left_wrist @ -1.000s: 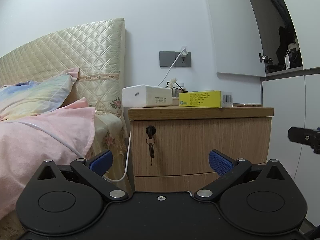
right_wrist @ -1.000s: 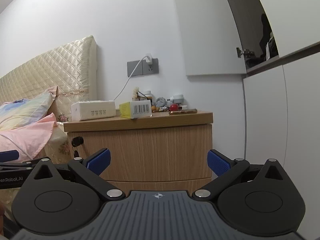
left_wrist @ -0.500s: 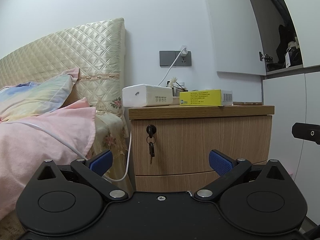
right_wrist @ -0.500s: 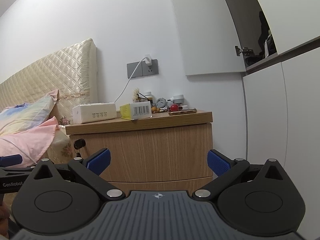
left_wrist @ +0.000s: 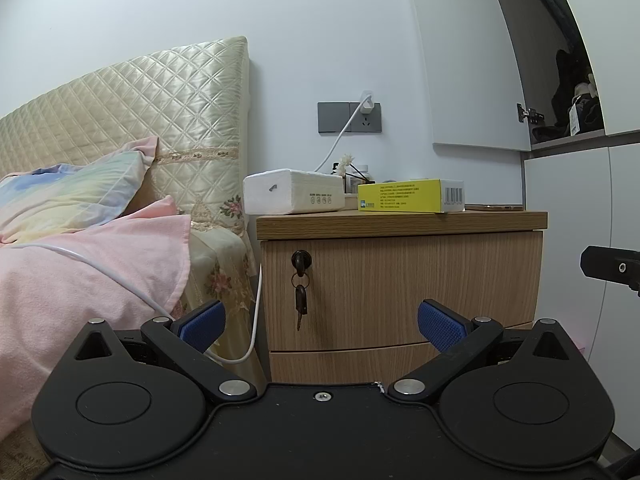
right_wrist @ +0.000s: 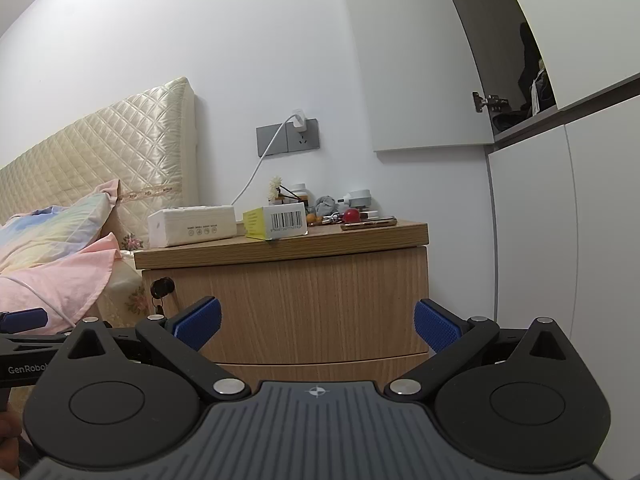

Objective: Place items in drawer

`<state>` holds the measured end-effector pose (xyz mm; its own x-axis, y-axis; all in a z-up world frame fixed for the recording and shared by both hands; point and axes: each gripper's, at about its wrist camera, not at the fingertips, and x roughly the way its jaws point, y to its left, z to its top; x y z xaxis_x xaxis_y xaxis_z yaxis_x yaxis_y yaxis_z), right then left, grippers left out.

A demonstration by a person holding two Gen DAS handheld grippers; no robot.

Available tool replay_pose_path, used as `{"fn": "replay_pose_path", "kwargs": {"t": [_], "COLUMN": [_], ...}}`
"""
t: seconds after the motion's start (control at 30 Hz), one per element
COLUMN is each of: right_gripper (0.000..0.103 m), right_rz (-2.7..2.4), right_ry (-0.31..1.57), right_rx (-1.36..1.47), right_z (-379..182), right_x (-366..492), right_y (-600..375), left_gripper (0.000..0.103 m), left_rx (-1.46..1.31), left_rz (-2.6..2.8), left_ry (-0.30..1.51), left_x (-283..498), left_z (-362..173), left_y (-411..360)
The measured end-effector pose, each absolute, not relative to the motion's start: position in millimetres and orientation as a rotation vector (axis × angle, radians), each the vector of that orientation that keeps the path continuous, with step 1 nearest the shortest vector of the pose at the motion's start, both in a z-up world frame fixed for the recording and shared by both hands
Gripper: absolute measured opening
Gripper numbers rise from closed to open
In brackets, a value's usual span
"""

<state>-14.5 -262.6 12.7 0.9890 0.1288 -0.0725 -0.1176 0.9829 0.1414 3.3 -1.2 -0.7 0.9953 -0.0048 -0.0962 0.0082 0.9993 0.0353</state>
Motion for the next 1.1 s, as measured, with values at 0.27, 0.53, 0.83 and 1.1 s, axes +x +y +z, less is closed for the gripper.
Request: {"fn": "replay_pose_path", "kwargs": {"t": [0.27,0.53,0.83,1.1], "right_gripper": [0.103,0.103,0.103,0.103], "right_rz": [0.125,0.132,0.134,0.140], "right_ry": [0.080,0.079,0.078,0.076], "right_rx": [0.142,0.147,0.152,0.164], "right_z": [12.4,11.1,12.7,13.9], "right_x": [-15.3,-16.7,-16.4,-16.1], "right_y": [-262.9,-267.5,-270.0,-271.1], "left_gripper": [0.102,0.102,0.102,0.102], "left_rx": [0.038,0.040,0.038,0.030], "left_rz": [-0.009,-0.010,-0.012,-0.012], "left_ry": [0.095,0.096,0.091,0.084], "left_x": [2.6,2.5,1.7,2.0], "left_z": [-1.2,-1.4,-1.9,-1.5], "left_y": [-0.5,-1.4,0.5,1.8]}}
